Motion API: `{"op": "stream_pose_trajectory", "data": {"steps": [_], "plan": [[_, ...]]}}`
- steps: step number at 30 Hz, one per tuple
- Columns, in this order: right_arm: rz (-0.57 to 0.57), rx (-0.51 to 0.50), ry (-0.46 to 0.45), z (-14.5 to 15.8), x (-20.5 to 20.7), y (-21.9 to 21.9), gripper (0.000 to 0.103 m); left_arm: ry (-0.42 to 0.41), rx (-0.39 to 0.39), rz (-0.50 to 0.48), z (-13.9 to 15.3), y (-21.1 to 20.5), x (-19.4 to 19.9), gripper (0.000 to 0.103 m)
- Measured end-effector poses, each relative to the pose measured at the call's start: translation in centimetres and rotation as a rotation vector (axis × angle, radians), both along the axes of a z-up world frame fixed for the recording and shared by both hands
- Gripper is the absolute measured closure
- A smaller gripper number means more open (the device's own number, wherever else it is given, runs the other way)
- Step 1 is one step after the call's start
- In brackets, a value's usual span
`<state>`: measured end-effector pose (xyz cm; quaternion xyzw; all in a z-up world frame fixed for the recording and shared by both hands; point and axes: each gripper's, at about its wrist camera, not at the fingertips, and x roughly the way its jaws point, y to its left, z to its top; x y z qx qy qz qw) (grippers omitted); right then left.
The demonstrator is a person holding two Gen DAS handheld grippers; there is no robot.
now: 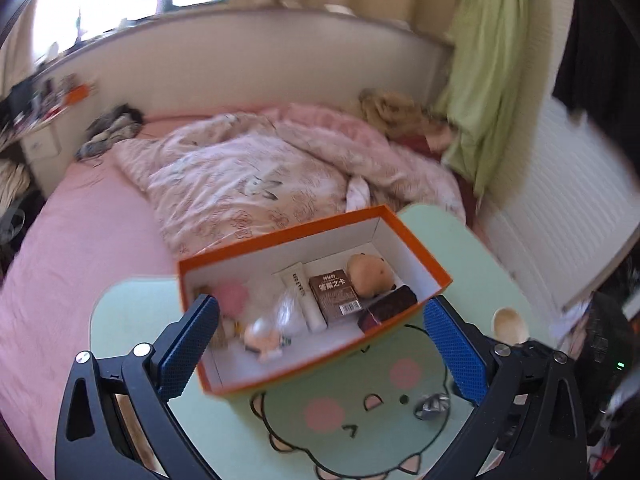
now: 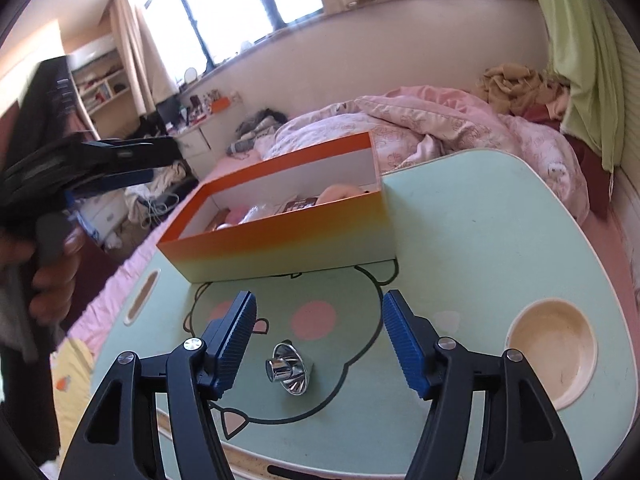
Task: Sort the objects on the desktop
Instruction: 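Lower the silver piece onto the table and open the right gripper, then grasp the clear plastic bag in the box with the left gripper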
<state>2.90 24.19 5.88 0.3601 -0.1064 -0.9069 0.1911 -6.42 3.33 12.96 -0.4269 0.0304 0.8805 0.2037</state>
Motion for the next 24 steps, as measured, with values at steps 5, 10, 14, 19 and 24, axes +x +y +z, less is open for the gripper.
{"op": "stream_pose_trajectory", "data": {"steps": [5,10,14,19,24], "plan": [[-0.009,-0.047,-0.015,-0.3,0.2,1.3,0.037,-0.244,-0.025,-0.043,-3.3,0.9,-4.6,0.064],[-0.011,-0.057,-0.03,-0.6,0.2,1.6,0.037,-0.3,-0.079,-0.037,-5.9,1.4,-6.4,0.064],[-0.017,-0.061,-0.032,-0.7,0.3,1.9,0.037,-0.286,-0.169,-0.011,-7.4,2.0,-6.5,0.064],[-0.021,-0.074,-0.043,-0.9,0.0,2.0,0.037,-0.266,-0.205,-0.018,-8.3,2.1,-6.2,0.064],[-0.027,-0.082,-0.05,-1.1,0.1,1.9,0.037,-0.307,-0.13,-0.002,-8.9,0.4,-7.4,0.07]]}}
